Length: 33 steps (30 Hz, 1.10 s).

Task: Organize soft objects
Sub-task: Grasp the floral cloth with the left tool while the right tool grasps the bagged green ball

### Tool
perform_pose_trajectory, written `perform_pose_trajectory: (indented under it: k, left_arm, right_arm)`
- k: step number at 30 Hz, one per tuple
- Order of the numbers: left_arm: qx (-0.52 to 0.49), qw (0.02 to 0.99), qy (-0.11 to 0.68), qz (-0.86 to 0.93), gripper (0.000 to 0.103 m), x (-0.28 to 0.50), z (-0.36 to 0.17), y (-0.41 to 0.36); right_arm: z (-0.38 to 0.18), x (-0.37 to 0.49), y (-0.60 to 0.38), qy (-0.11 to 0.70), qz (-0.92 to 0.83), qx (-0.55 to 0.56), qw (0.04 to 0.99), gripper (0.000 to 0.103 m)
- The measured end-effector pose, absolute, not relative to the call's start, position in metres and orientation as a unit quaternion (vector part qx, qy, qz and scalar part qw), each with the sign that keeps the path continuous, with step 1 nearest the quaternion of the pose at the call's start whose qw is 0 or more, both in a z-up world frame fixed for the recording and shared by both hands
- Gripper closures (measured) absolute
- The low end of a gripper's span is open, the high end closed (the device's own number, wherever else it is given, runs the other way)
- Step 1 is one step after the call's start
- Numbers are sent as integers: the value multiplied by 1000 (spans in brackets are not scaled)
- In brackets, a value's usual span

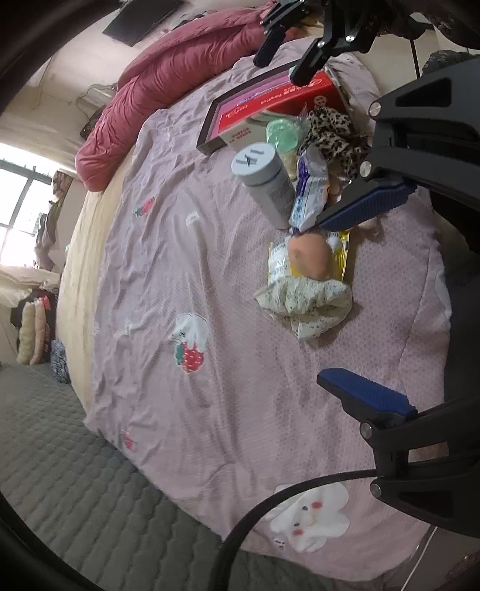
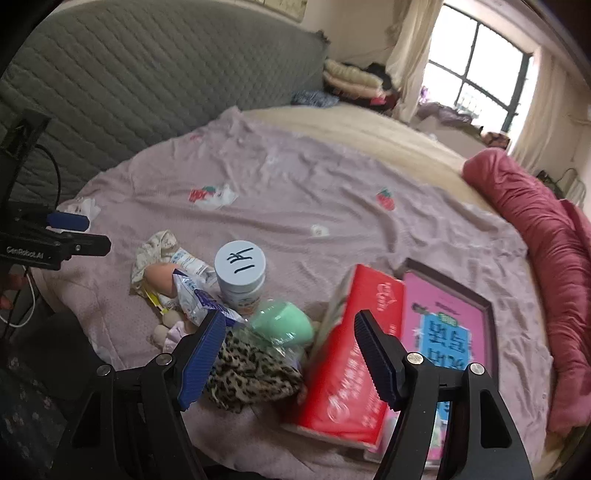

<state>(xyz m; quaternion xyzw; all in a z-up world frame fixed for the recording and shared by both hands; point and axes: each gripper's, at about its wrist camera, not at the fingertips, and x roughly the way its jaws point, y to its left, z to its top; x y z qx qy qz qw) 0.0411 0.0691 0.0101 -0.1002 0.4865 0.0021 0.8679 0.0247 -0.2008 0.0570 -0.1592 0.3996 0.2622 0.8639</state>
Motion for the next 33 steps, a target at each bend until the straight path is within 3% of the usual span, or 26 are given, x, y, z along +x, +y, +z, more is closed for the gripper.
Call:
perform_pose_trajectory:
  k: [18, 23, 25, 31, 33]
  left_arm:
    - [-128, 831, 541, 8, 27, 70, -20, 90]
    - [-139, 818, 558, 4, 27, 79, -32, 90]
    - [-141, 815, 562, 6, 27, 82, -35, 91]
    - [-152, 808, 569, 2, 27, 90, -38, 97]
    - [-164, 804, 572, -1, 27, 93, -41, 99]
  right_arm:
    - [3, 84, -168, 501, 325, -245, 764, 29]
    - [-10, 95, -167, 522, 336, -221, 752, 30]
    - [-12, 98, -167, 527, 348, -206, 748, 40]
    - [-15, 102, -164, 535, 350, -211, 739, 58]
    - [-12, 101, -167, 531, 352, -204, 743, 59]
